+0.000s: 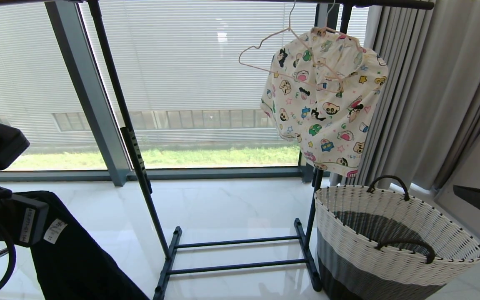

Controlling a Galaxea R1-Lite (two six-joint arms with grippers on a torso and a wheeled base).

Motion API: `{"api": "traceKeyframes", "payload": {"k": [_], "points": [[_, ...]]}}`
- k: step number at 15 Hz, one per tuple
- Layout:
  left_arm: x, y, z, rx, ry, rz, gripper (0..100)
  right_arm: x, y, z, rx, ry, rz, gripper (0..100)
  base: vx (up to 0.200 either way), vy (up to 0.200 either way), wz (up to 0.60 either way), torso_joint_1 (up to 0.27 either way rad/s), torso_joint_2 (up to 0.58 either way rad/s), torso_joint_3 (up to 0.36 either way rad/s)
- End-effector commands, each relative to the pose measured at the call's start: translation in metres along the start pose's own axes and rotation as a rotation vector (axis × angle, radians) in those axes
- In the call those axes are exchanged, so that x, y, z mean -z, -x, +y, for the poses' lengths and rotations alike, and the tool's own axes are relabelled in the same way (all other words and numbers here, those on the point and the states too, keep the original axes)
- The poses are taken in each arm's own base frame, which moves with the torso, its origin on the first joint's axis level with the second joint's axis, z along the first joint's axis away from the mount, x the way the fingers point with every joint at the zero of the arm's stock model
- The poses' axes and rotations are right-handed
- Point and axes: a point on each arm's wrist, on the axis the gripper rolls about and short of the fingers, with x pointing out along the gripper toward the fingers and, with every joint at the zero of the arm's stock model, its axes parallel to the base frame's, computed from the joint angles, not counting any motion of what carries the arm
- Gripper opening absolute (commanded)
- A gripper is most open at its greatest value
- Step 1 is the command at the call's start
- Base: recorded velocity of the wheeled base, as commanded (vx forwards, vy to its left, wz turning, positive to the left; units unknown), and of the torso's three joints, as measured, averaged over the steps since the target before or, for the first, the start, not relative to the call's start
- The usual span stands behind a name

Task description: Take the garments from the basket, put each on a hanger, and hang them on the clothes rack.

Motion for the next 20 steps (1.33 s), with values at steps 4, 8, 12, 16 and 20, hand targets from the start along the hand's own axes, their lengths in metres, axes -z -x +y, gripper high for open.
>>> {"api": "traceKeyframes", "payload": {"k": [4, 8, 12, 16, 20], "points": [[0.0119, 0.0120, 0.0015, -0.022, 0.015, -0.016, 0, -0.0030, -0.0009, 0.0005, -0.004, 0.006, -0.007, 100, 0.000, 0.000, 0.00, 0.105, -0.32, -0.277], [0.0083, 0.0121, 0.0049, -0.046, 0.032, -0.047, 0, -0.0035, -0.0007, 0.0004, -0.004, 0.020, -0.010, 100, 0.000, 0.000, 0.00, 0.167, -0.51, -0.293], [0.0056, 0.0103, 0.0056, -0.055, 0.038, -0.070, 0, -0.0065, 0.0010, -0.0006, -0.003, 0.021, -0.022, 100, 0.000, 0.000, 0.00, 0.187, -0.47, -0.282], [0.0056, 0.0103, 0.0055, -0.052, 0.038, -0.071, 0, -0.0069, 0.0012, -0.0007, -0.003, 0.022, -0.024, 100, 0.000, 0.000, 0.00, 0.207, -0.48, -0.287], [0.0056, 0.0107, 0.0056, -0.053, 0.038, -0.073, 0, -0.0069, 0.0012, -0.0006, -0.005, 0.024, -0.024, 100, 0.000, 0.000, 0.00, 0.216, -0.50, -0.278]]}}
